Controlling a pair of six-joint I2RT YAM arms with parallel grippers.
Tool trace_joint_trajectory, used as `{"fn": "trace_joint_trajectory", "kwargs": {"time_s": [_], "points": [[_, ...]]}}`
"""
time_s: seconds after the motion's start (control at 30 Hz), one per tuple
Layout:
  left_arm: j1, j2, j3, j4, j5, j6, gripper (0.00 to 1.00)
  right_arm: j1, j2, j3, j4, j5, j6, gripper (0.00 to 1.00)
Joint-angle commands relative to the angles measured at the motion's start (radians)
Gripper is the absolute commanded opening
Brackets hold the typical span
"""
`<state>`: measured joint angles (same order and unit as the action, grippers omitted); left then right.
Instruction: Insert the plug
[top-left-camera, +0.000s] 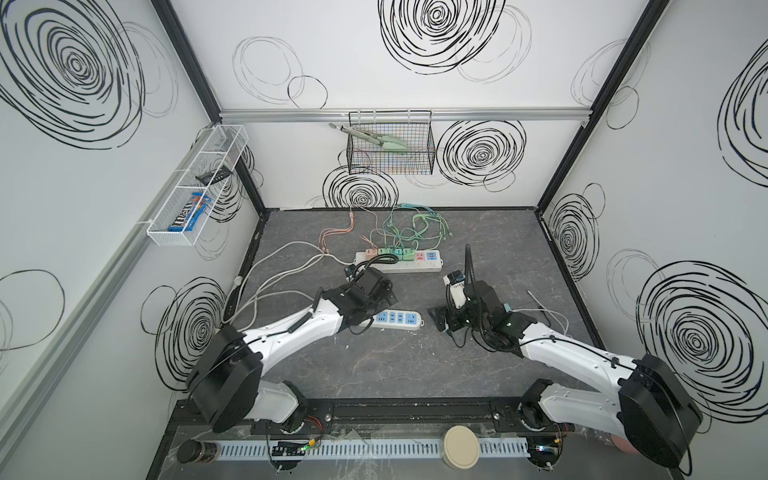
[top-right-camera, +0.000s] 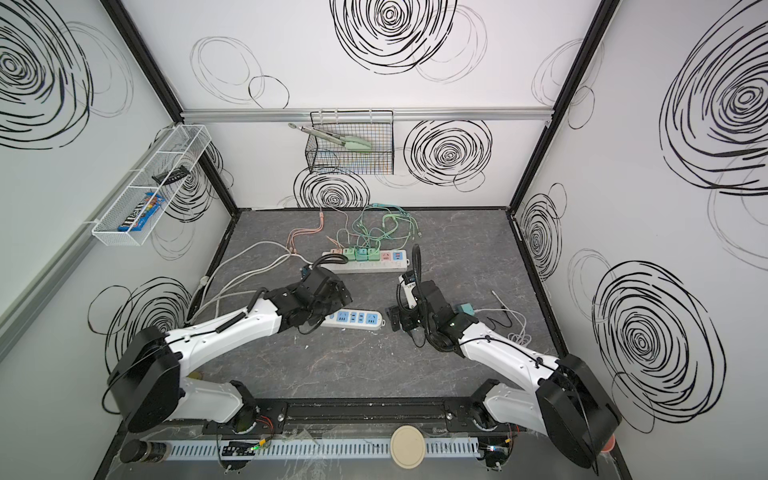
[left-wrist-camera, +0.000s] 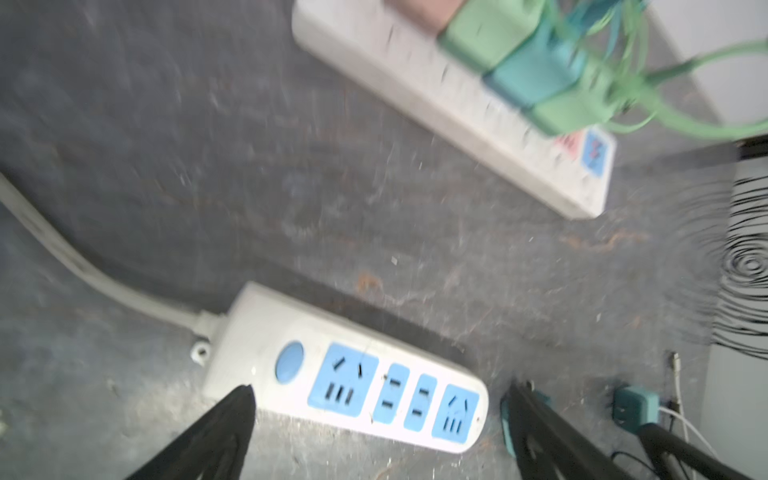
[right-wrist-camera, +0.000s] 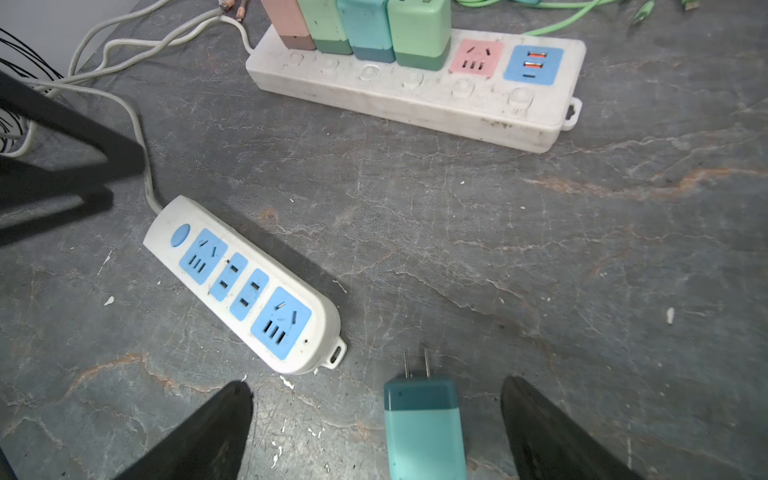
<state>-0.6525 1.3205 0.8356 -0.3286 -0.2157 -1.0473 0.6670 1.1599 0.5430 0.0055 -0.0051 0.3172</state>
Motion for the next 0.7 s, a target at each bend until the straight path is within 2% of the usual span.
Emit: {"fn": "trace_joint_trajectory", "kwargs": {"time_s": [0.0,0.07,0.13,0.2,0.27,0.47,0.67], "points": [[0.126,-0.094,-0.125,0.18,0.039,0.228,0.96,-0.035,0.007,-0.008,-0.044,0.025,0.086,0.97],[0.229,-0.124,-0.2,0.29,0.16,0.261,0.96,-0.065,0.017,-0.018,-0.091,0.014,0.098,0.97],[0.297,-0.108,-0.211,0.299,0.213,0.295,0.96,-0.089,0.032,-0.023,-0.139,-0.006,0.091,0.97],[0.318,-0.073,-0.189,0.267,0.223,0.339,0.96,-0.116,0.048,-0.037,-0.141,-0.114,0.068,0.97],[0.315,-0.044,-0.188,0.272,0.238,0.363,0.96,-0.115,0.068,-0.041,-0.137,-0.174,0.052,0.97],[0.277,0.004,-0.223,0.355,0.286,0.374,0.96,-0.062,0.115,-0.031,-0.15,-0.09,0.087,0.99],[0.21,0.021,-0.238,0.392,0.261,0.355,0.96,-0.018,0.16,-0.006,-0.155,-0.032,0.083,0.85]]}}
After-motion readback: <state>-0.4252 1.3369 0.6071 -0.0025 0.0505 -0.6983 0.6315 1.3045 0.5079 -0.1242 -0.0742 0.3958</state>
